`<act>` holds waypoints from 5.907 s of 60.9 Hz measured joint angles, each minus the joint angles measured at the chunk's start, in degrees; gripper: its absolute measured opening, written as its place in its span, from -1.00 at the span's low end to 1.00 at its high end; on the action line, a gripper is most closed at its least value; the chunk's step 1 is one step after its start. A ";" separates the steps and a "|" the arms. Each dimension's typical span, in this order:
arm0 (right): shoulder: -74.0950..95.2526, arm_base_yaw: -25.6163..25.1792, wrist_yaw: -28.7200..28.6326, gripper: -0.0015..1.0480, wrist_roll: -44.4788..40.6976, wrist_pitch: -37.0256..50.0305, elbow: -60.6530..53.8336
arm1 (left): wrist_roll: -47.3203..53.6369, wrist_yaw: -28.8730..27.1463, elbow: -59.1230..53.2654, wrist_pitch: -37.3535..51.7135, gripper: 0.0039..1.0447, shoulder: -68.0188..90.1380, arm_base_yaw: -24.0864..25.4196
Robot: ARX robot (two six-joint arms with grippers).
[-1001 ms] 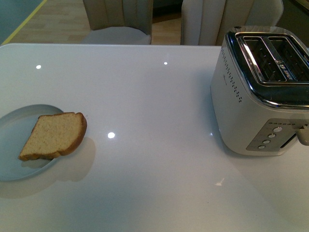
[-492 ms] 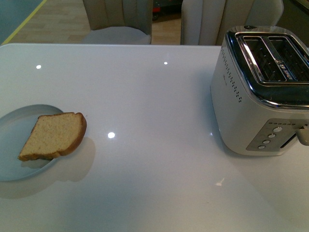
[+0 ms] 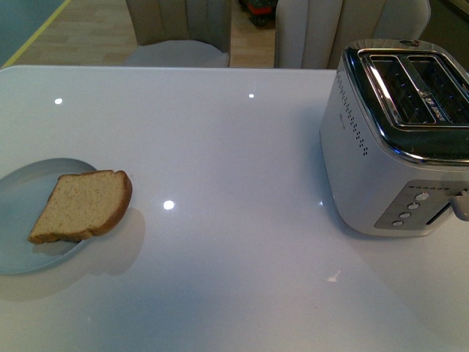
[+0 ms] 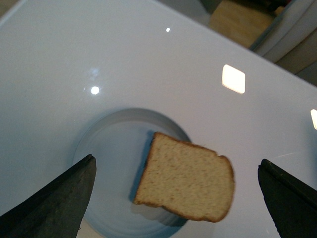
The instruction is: Left arm holds plate, right arm toasts bread
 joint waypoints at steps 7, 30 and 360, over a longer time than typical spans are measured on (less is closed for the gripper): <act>0.00 0.00 0.00 0.83 0.00 0.00 0.00 | 1.38 -2.47 4.61 3.37 0.87 14.32 0.72; 0.00 0.00 0.00 0.83 0.00 0.00 0.00 | 2.80 -6.47 11.93 8.52 0.87 36.13 0.96; 72.41 14.34 -15.63 -0.95 57.72 19.43 39.95 | -36.09 -11.32 21.86 -24.92 -0.95 -2.12 -38.40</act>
